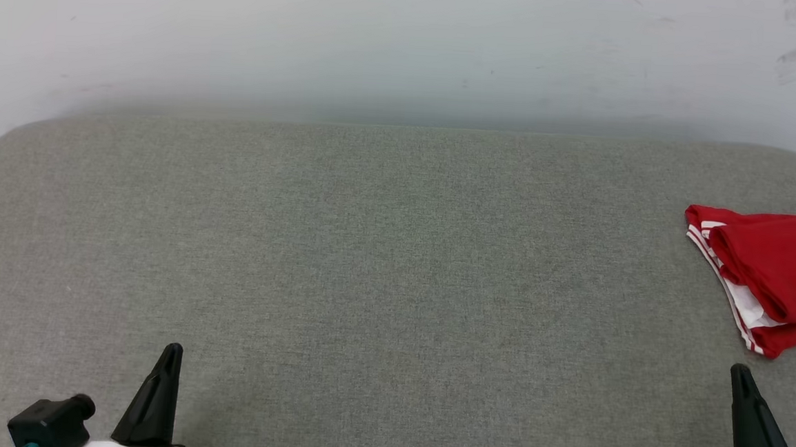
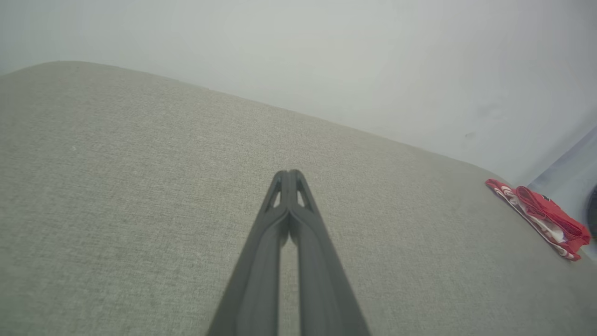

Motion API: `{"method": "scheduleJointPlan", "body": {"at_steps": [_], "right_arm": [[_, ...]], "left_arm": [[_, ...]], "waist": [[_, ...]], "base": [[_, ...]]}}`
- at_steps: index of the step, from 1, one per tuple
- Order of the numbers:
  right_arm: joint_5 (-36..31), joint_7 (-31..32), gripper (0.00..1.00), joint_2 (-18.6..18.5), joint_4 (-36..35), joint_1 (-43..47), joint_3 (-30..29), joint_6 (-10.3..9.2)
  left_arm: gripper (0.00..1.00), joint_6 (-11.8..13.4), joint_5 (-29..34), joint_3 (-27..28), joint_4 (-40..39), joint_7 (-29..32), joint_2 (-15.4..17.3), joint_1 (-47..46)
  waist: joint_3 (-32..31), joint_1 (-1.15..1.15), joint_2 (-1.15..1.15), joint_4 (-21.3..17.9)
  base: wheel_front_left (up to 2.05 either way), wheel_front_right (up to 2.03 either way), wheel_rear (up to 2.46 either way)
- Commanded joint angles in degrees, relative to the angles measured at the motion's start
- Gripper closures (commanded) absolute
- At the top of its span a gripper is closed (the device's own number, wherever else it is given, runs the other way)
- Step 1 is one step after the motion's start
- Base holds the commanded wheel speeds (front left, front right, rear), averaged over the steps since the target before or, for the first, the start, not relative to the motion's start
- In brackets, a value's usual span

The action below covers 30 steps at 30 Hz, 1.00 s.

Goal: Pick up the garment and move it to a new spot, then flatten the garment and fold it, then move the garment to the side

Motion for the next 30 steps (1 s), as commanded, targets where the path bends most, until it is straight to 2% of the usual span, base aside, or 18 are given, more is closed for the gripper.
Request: {"method": "scheduleJointPlan", "body": {"at_steps": [1, 9, 10, 30], "right_arm": [[1.7, 0.2, 1.0, -0.1, -0.4, -1.3, -0.1, -0.01], [8.8, 1.8, 1.0, 0.4, 1.2, -3.1, 0.2, -0.02], [11.3, 2.4, 1.0, 0.6, 1.8, -3.7, 0.3, -0.02], [25.9, 6.0, 1.0, 1.9, 5.1, -7.2, 0.5, -0.02]], "left_arm": [[1.0, 0.0, -1.7, 0.4, -0.4, 0.2, 0.1, -1.5], [1.0, 0.0, -9.2, 0.8, 1.2, 1.7, -0.6, -3.1], [1.0, 0.0, -11.8, 0.9, 1.7, 2.3, -0.9, -3.7], [1.0, 0.0, -27.0, 2.1, 4.6, 5.8, -2.9, -6.9]], "waist": [[0.0, 0.0, 0.0, 0.0], [-0.2, 0.0, 0.0, 0.0], [-0.3, 0.0, 0.0, 0.0], [-0.8, 0.0, 0.0, 0.0]], "base": [[0.0, 0.0, 0.0], [0.0, 0.0, 0.0], [0.0, 0.0, 0.0], [0.0, 0.0, 0.0]]}}
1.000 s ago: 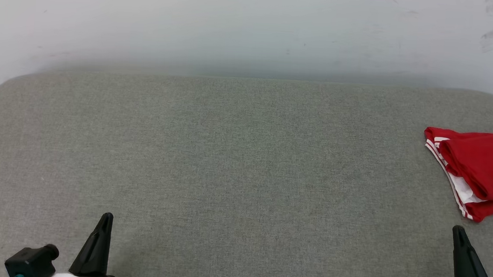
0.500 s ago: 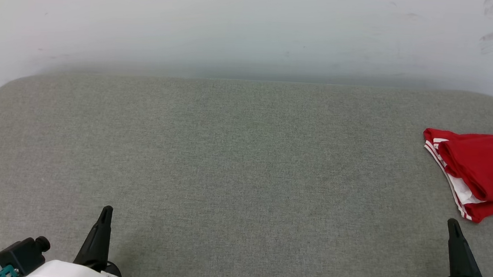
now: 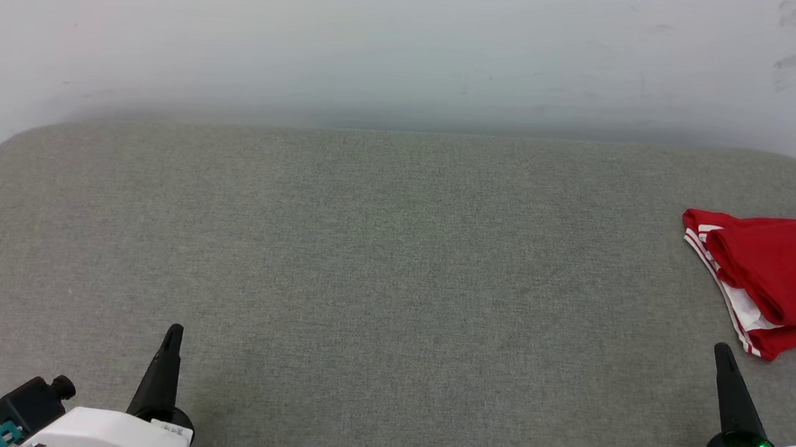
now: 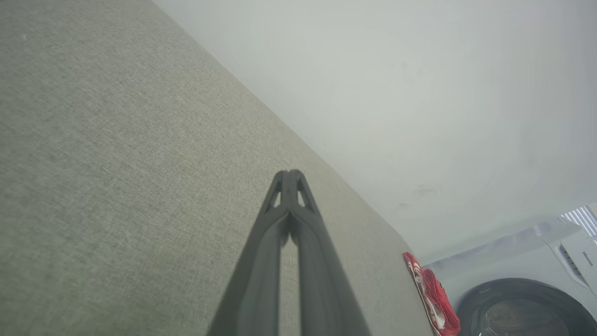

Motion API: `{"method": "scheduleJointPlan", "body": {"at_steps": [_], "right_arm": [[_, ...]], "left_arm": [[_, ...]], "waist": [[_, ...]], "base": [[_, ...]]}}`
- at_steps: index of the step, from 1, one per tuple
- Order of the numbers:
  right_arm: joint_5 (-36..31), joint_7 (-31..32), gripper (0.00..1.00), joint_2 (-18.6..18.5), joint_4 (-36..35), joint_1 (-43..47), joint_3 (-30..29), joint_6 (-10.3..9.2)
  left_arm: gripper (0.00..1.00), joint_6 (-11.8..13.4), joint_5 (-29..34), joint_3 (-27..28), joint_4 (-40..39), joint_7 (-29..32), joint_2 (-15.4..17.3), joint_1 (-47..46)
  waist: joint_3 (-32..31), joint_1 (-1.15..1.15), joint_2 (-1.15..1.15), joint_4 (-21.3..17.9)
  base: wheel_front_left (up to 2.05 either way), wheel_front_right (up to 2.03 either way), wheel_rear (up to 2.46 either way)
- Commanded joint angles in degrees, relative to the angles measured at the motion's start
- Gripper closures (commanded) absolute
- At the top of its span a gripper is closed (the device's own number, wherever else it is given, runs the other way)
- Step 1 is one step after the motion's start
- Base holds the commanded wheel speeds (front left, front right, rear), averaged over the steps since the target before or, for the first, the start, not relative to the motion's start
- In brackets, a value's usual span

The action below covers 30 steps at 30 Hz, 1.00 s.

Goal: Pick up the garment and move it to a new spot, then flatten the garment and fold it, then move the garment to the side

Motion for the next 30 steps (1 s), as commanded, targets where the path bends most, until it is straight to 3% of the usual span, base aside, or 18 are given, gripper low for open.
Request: {"method": "scheduleJointPlan", "body": {"at_steps": [1, 30], "right_arm": [[2.1, 0.5, 1.0, 0.2, 0.0, -1.5, -0.1, 0.0], [17.9, 4.8, 1.0, 1.9, 3.8, -5.5, -0.3, -0.01]], "left_arm": [[1.0, 0.0, -2.2, 0.4, -0.1, 0.5, 0.0, -1.6], [1.0, 0.0, -18.5, 2.2, 3.4, 4.7, -2.6, -5.2]], "waist": [[0.0, -0.01, 0.0, 0.0], [-0.7, -0.01, 0.0, 0.0]], "base": [[0.0, 0.0, 0.0], [0.0, 0.0, 0.0]]}}
